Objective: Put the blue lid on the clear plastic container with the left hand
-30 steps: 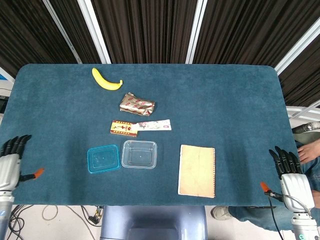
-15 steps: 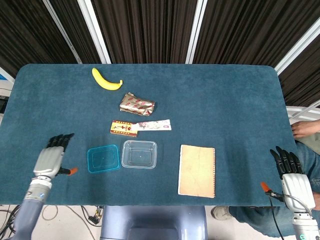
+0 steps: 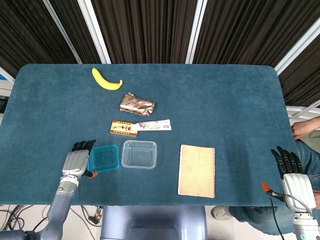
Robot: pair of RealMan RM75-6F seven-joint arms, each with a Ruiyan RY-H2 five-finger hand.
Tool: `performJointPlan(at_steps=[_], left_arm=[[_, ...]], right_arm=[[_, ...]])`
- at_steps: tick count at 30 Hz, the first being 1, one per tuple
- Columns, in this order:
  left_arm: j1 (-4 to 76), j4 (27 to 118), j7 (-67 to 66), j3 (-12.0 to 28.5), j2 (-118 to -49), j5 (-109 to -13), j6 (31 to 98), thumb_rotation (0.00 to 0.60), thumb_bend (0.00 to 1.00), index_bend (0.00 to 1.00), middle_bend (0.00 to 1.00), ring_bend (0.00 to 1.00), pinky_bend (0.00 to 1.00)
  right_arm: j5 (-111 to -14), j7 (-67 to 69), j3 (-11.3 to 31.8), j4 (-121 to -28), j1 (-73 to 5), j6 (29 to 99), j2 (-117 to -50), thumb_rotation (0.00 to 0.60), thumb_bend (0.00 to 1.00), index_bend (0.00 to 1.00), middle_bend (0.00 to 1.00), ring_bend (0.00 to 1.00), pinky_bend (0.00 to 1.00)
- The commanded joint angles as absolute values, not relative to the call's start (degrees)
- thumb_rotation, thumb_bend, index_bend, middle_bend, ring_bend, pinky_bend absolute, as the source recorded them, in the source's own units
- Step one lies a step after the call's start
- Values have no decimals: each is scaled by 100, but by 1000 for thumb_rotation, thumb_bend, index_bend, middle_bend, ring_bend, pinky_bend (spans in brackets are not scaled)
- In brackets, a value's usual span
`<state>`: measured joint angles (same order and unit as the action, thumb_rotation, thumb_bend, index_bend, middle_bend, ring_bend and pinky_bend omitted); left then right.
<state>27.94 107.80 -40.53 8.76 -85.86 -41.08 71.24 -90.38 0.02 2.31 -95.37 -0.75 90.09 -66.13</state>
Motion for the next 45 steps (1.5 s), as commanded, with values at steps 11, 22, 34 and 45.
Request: performJointPlan(at_steps=[11, 22, 34, 45], left_arm=[[3082, 10343, -4477, 844, -9087, -3793, 7428, 600, 91, 30, 81, 0, 0], [3339, 10148, -4779, 852, -9352, -3396, 7365, 600, 91, 28, 81, 0, 0], [3469, 10027, -4913, 826, -9490, -3311, 7495, 600, 90, 28, 85, 0, 0], [3518, 9965, -4920, 772, -9513, -3268, 7448, 600, 90, 28, 108, 0, 0]], right_arm=[[-9017, 1, 230, -9544, -78, 8980, -6611, 600, 268, 21, 0, 0, 0], [-8998, 10, 237, -9550, -79, 8966, -6608, 600, 268, 21, 0, 0, 0], [-8996, 29, 239, -9554, -81, 8958, -6602, 600, 267, 21, 0, 0, 0], [-8987, 13, 240, -9559, -78, 8956, -6604, 600, 268, 21, 0, 0, 0]])
